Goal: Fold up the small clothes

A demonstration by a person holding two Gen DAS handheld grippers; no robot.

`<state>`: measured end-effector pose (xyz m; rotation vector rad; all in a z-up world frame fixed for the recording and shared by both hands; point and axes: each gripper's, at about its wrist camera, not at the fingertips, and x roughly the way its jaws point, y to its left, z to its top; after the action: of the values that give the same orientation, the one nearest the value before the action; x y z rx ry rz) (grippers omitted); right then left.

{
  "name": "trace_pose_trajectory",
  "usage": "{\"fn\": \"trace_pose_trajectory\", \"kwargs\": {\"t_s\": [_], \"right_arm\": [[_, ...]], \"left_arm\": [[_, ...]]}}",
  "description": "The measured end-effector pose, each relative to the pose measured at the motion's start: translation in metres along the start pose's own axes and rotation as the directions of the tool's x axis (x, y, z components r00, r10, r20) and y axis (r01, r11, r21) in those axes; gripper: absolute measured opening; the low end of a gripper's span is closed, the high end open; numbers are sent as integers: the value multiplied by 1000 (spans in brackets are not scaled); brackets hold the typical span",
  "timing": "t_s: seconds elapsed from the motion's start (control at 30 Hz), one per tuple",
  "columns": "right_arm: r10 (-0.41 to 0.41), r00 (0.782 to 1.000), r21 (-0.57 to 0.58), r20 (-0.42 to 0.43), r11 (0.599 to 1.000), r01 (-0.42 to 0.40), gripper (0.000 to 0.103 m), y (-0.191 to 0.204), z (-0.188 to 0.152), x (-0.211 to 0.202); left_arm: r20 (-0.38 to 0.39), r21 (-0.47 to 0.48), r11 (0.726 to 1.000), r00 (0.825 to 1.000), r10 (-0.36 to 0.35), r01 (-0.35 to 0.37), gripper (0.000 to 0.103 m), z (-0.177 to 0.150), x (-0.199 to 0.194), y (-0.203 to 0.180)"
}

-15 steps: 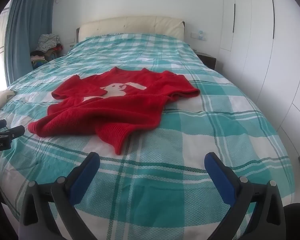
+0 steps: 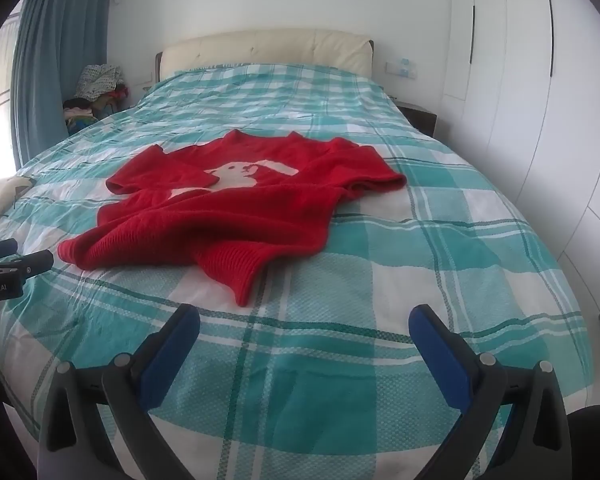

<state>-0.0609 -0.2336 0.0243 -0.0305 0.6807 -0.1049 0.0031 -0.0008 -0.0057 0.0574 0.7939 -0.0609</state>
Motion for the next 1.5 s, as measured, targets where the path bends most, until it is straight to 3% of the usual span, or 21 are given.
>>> {"fn": "trace_pose_trajectory", "kwargs": {"t_s": [1.5], "right_arm": [[18, 1000, -1, -11, 1000, -18, 103, -5, -2, 6]], "left_arm": [[-15, 14, 1000, 1000, -5, 5, 103, -2, 1, -5]]}}
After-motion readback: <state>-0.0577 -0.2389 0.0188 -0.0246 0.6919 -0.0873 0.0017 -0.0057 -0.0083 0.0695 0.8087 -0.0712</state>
